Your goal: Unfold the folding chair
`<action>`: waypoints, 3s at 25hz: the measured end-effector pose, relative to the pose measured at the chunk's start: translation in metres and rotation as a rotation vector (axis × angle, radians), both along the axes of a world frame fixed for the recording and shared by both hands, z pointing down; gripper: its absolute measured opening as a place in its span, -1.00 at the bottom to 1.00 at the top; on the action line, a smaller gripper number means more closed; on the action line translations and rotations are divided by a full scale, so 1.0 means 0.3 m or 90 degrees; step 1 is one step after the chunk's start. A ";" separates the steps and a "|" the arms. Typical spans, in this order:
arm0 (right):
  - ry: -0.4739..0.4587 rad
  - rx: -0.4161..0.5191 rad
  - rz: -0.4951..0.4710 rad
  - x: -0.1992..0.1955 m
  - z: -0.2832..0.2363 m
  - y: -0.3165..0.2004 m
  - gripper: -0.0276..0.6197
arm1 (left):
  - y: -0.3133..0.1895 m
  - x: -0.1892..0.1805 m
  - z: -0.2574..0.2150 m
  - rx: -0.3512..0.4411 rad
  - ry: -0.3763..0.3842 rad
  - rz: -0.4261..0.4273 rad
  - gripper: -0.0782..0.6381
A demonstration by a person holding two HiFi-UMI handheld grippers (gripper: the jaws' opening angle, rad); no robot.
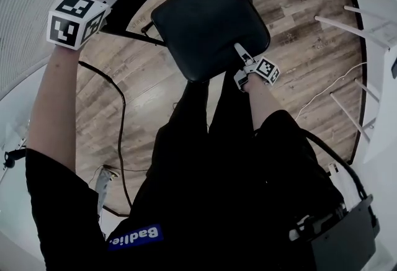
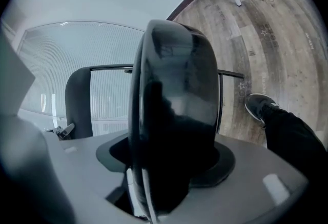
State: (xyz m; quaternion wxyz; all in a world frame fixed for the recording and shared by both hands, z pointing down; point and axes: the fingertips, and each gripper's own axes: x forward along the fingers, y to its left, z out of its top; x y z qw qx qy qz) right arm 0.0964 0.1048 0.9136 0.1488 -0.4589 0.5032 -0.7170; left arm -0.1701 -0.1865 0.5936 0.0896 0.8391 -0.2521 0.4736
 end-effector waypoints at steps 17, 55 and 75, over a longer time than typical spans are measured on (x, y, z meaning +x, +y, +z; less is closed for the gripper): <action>-0.014 0.017 0.004 0.023 0.171 0.070 0.06 | -0.084 -0.046 0.173 -0.050 0.047 0.003 -0.16; 0.074 -0.088 -0.010 0.160 0.347 0.288 0.64 | 0.155 0.077 0.162 -0.002 0.037 -0.003 -0.13; 0.118 0.071 -0.288 0.159 -0.691 0.062 0.62 | 0.363 0.133 -0.343 0.040 0.185 -0.152 -0.01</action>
